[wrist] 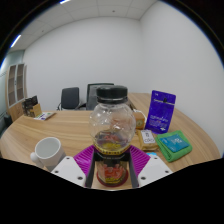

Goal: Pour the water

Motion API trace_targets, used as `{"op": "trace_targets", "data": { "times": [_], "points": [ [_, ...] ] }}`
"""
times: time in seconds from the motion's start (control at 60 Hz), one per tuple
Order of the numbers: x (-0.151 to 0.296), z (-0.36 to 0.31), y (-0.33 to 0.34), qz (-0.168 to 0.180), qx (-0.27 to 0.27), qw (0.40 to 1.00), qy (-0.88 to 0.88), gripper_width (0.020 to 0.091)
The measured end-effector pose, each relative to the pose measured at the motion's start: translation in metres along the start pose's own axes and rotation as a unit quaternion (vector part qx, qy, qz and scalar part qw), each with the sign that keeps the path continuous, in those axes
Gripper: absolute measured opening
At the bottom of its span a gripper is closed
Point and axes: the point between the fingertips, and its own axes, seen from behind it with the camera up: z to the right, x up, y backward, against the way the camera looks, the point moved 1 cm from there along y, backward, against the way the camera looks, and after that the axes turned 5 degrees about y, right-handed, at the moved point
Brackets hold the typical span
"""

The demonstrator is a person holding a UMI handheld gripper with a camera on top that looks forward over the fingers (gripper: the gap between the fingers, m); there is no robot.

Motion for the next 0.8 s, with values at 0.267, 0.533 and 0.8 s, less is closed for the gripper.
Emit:
{"op": "trace_targets", "data": {
  "times": [0.267,0.533,0.8],
  "points": [
    [-0.005,-0.01,0.062,-0.075,-0.027,0.997,0.004,0.0852],
    [0.031,-0.071,0.216,-0.093,-0.056,0.994,-0.021,0.0848],
    [0.044,-0.128,0.343,-0.088,-0.07,0.994,-0.013,0.0856]
  ]
}}
